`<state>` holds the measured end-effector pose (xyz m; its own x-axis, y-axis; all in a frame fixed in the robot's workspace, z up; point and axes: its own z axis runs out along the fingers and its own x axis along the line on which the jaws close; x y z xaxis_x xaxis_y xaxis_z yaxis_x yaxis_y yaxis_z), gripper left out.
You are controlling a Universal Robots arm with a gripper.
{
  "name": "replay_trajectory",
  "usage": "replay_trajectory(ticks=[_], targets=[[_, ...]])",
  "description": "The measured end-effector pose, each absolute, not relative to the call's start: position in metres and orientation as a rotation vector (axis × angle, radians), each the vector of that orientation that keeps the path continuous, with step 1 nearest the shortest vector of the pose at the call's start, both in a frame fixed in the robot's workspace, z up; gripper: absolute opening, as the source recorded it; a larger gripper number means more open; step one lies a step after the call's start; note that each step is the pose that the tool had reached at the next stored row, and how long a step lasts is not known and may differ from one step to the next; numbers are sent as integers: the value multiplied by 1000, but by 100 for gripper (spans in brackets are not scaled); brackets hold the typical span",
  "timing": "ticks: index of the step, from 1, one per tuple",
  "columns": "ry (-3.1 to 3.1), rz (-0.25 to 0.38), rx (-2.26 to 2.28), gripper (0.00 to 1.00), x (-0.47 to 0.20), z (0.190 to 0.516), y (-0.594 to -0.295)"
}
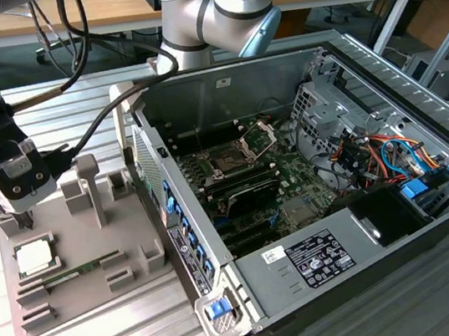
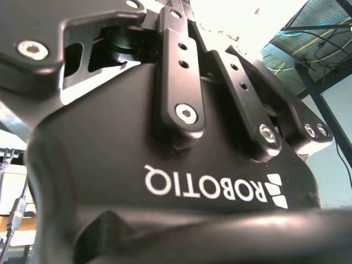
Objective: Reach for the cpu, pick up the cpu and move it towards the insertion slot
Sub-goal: 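Pick up the cpu and move it towards the insertion slot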
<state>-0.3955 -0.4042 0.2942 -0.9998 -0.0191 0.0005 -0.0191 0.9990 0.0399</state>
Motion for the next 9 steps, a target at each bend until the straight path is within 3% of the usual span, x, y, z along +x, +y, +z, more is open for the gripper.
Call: replay_trajectory(ticks=[9], targets=[[-3140, -63, 30, 11, -396, 291, -404]])
